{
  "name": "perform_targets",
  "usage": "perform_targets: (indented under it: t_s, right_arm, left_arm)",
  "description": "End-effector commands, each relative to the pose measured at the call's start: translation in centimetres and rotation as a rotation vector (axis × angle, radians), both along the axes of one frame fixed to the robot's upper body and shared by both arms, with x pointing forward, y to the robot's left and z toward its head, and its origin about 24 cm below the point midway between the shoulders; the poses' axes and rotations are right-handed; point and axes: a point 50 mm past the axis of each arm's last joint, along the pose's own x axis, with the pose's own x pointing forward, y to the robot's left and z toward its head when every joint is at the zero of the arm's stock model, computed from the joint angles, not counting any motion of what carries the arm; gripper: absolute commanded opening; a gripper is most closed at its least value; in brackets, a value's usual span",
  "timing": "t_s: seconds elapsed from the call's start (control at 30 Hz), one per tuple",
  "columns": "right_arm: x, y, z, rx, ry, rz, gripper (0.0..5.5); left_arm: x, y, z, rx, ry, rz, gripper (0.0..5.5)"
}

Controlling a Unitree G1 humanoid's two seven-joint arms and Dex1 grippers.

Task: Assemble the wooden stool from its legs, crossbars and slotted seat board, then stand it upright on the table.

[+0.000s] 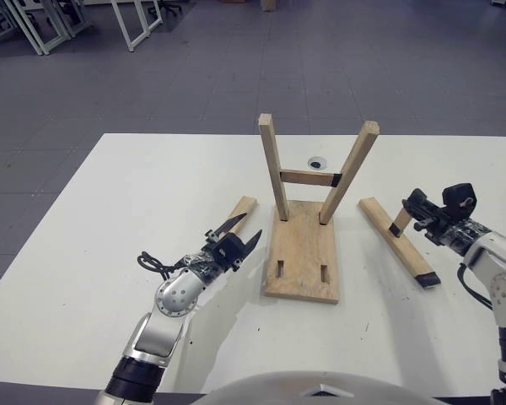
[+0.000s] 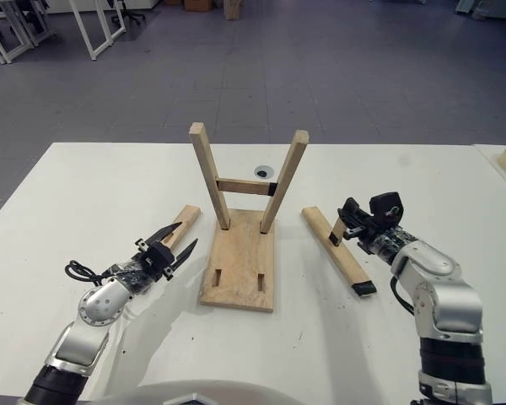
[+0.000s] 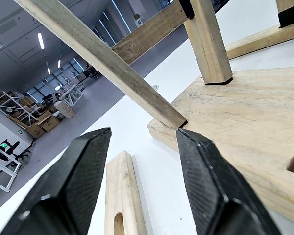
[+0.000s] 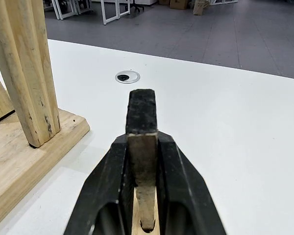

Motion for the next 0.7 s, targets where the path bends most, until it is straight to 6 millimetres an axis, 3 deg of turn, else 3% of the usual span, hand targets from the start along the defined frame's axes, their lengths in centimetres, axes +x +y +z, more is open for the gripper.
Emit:
perform_targets:
  t_s: [0.03, 0.23, 0.4, 0.7]
  right_arm:
    - [0.2, -0.3, -0.8, -0.026, 0.106, -0.029, 0.41]
    - [1.1, -0.4, -1.3, 0.006, 0.101, -0.048, 0.41]
    - [0.7, -0.6, -1.7, 0.041, 0.064, -0.077, 0.41]
    - [1.3, -0.9, -0.6, 0.066, 0.03, -0.09, 0.41]
  left_arm:
    - [-0.1, 0.0, -0.3, 0.005, 0.009, 0.026, 2.46]
    - [0.0, -0.1, -0.3, 0.004, 0.003, 0.041, 2.46]
    - [0.3, 0.1, -0.2, 0.012, -0.003, 0.032, 2.46]
    - [0.2, -0.1, -0.5, 0.01, -0.001, 0.031, 2.46]
